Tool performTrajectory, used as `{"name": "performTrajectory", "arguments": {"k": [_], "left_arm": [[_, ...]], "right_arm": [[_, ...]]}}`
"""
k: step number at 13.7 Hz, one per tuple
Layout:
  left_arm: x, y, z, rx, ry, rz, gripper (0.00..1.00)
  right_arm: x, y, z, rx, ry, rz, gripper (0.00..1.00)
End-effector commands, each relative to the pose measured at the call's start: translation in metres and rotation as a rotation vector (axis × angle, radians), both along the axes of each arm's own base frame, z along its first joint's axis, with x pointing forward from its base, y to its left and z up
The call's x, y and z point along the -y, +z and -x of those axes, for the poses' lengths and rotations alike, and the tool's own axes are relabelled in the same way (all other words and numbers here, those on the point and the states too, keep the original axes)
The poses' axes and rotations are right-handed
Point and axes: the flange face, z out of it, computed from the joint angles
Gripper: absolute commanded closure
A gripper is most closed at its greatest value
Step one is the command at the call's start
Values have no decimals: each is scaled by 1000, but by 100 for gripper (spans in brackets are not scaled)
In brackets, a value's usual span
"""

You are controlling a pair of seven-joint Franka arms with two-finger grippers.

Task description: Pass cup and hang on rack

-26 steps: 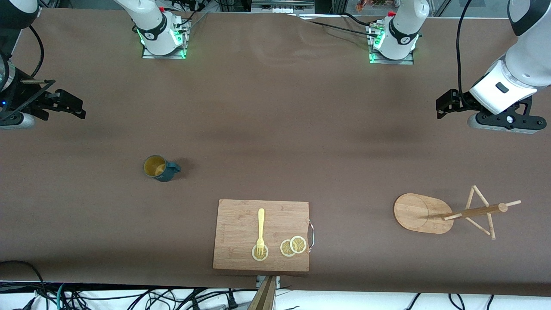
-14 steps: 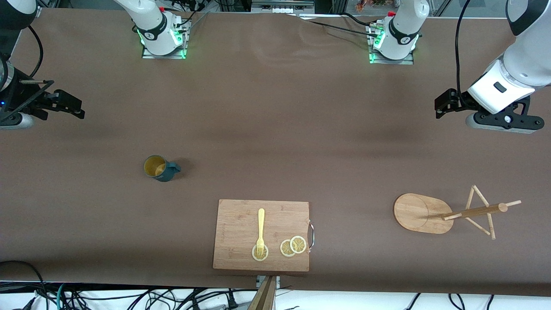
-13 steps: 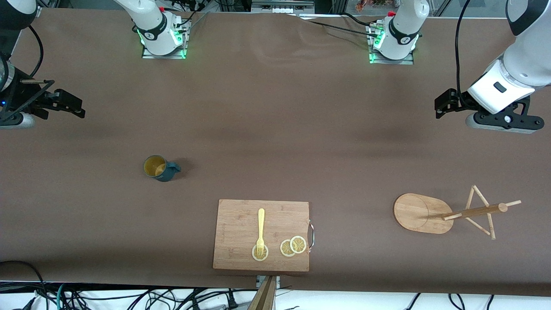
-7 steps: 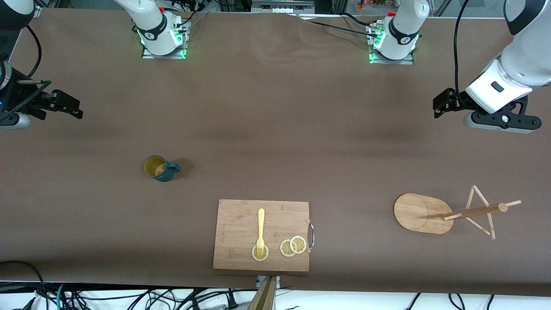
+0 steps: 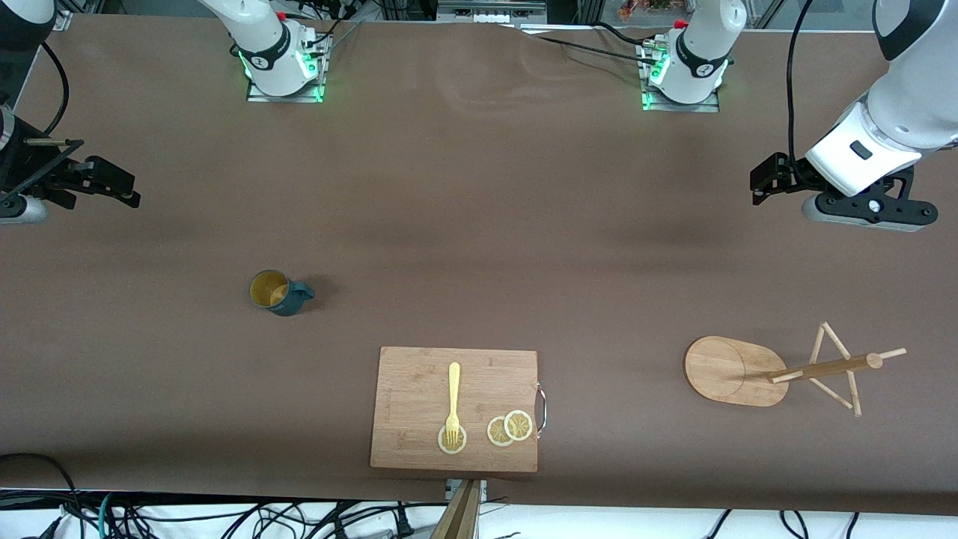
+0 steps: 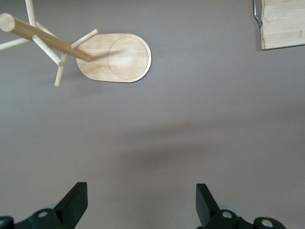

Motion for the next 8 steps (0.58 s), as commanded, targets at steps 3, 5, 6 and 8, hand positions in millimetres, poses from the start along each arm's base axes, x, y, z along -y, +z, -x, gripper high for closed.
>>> {"name": "performTrajectory", "arguments": {"k": [3,5,6,8], "left_arm": [[1,1,1,4,-22,-26,0],[1,2,1,5,-21,-26,0],[1,2,1,5,-21,-26,0],[1,1,3,-1,-21,-27,0]], "right_arm": [[1,-4,-5,15,-4,-8,0],[3,-21,-15,2,1,-14,0],[2,-45,-23,-40,2,2,0],[3,-91,-41,-100,1,18,0]]}}
